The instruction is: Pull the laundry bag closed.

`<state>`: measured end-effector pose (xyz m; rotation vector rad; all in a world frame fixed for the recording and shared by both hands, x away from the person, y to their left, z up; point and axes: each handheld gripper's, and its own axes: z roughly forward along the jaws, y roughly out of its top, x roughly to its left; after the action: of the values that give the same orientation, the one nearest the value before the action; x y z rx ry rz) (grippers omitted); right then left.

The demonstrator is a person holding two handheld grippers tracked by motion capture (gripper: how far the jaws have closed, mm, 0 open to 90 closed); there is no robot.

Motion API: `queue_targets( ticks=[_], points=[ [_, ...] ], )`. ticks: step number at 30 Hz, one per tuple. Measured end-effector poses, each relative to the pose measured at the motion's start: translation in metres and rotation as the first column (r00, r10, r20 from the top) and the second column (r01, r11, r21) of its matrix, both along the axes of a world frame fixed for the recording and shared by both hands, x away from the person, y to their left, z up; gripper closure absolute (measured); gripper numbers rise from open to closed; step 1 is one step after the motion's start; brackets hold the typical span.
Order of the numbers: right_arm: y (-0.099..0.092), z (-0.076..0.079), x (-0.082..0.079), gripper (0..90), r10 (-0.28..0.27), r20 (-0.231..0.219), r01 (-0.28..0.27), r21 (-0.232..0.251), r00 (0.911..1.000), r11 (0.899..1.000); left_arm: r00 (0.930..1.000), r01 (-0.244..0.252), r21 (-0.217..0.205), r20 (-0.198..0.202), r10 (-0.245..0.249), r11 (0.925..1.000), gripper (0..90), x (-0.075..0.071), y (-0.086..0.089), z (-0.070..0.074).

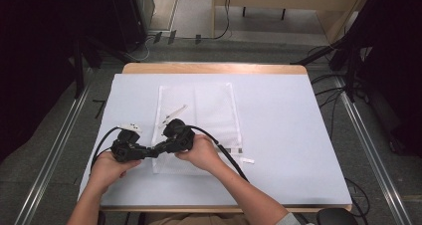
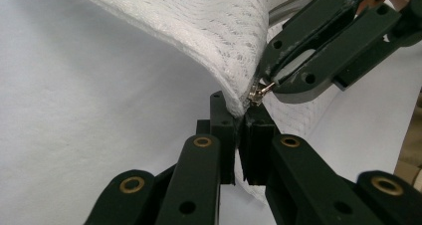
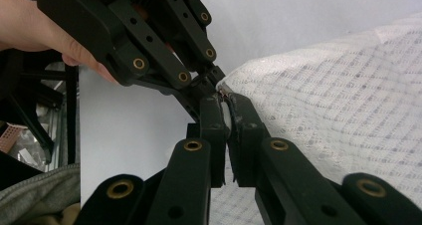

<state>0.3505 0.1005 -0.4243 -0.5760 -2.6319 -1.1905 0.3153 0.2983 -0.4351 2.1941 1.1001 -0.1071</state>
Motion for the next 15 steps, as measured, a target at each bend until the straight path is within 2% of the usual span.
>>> queue_targets(
  ticks=[12, 15],
  points=[
    [-0.0019, -0.008, 0.0006, 88.1, -0.041, -0.018, 0.042, 0.019, 0.999, 0.999, 0.9998, -0.017, 0.002, -0.002, 0.017, 0.9998, 87.8, 0.0004, 0.0011, 0.0025],
    [-0.003, -0.0094, 0.001, 88.1, -0.054, -0.019, 0.054, 0.02, 0.9984, 0.998, 0.9988, -0.041, -0.034, -0.028, 0.04, 0.9986, 87.8, 0.0021, 0.0032, 0.0017]
  ],
)
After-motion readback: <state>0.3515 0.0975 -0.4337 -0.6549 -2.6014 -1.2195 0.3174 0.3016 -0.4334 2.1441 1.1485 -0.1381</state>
